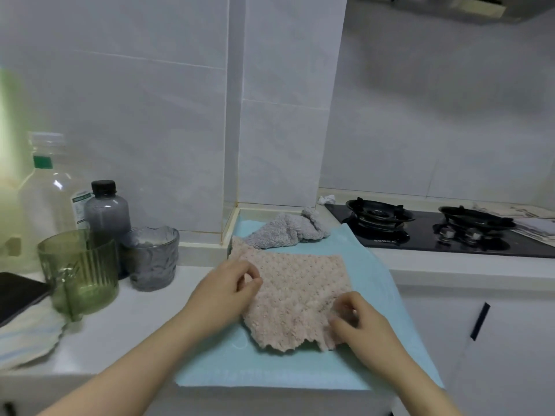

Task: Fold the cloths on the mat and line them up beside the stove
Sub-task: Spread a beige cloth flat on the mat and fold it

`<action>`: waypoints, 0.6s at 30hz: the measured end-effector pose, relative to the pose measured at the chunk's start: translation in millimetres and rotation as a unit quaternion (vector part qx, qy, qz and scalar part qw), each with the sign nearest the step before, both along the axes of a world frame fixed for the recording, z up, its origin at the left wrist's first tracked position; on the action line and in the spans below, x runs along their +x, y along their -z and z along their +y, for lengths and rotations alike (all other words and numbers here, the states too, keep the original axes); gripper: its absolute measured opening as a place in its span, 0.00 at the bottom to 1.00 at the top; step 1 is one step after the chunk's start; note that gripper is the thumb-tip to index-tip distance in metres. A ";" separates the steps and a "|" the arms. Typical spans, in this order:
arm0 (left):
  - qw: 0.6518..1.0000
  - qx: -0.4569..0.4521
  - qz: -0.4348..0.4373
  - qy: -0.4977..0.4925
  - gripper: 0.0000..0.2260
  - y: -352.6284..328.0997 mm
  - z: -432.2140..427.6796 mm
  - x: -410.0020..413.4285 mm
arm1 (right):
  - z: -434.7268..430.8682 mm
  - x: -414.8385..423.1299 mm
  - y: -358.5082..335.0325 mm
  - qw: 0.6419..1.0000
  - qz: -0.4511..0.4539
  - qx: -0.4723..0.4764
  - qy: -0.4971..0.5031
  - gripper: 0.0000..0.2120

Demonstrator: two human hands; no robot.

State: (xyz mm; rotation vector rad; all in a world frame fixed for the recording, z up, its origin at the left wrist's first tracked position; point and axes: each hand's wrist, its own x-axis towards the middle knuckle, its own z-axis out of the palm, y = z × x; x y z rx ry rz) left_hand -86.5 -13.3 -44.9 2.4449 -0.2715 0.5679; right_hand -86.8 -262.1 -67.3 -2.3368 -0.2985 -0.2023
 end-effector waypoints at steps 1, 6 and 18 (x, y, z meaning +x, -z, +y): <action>0.999 0.039 -0.003 0.001 0.05 7.5 -3.5 -5.9 | 2.2 -1.3 1.2 0.999 -0.011 -0.041 -0.003 0.03; 0.992 0.117 0.039 0.029 0.31 27.4 -8.1 -17.8 | 3.9 -8.1 3.7 0.987 -0.031 -0.157 -0.026 0.19; 0.996 0.083 -0.022 0.007 0.17 31.8 -8.4 -24.5 | 2.3 -9.4 4.4 0.975 -0.047 -0.208 -0.062 0.24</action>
